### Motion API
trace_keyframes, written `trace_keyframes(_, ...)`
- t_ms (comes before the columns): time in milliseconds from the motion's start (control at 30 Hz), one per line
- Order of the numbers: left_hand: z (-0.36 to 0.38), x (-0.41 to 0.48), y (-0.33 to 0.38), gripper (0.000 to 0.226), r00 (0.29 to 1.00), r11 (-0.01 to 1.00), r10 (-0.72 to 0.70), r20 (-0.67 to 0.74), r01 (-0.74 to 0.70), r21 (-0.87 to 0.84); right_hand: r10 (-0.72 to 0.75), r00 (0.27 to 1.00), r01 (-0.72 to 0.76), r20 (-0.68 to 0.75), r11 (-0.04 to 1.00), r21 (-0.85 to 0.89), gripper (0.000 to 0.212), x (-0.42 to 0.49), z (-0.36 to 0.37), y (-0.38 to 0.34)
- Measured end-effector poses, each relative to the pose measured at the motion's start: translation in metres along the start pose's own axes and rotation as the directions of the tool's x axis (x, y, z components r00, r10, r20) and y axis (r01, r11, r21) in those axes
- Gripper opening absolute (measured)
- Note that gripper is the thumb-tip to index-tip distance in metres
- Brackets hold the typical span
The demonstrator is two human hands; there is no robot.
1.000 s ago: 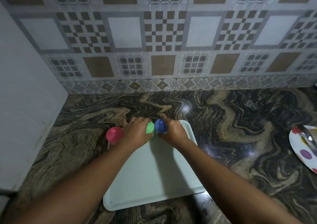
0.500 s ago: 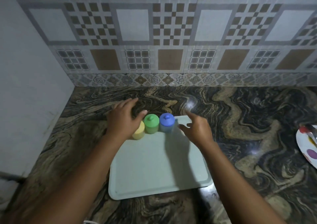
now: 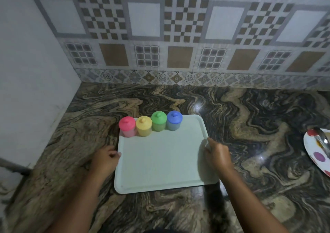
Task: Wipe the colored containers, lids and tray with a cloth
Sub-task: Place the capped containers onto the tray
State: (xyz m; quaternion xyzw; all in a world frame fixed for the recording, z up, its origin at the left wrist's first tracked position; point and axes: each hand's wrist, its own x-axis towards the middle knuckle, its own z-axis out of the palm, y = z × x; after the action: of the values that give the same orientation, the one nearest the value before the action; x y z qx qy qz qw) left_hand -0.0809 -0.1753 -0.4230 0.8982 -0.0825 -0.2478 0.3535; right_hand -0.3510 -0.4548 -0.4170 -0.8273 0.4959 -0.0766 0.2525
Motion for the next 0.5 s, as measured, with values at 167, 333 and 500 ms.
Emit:
trace_keyframes(167, 0.001, 0.012, -0.004, 0.028, 0.991, 0.992, -0.072, 0.111, 0.082, -0.096, 0.100, 0.994, -0.091, -0.036, 0.978, 0.189, 0.026, 0.005, -0.004, 0.007)
trace_keyframes(333, -0.003, 0.007, 0.014, 0.021, 0.990, 0.988, -0.076, 0.120, 0.091, -0.127, 0.136, 0.989, -0.116, -0.053, 0.955, 0.273, 0.040, 0.010, -0.011, 0.006)
trace_keyframes(500, -0.007, 0.006, 0.035, 0.021, 0.990, 0.988, -0.051, 0.129, 0.070, -0.140, 0.136, 0.987, -0.104, -0.084, 0.947, 0.305, 0.044, 0.015, -0.021, -0.002)
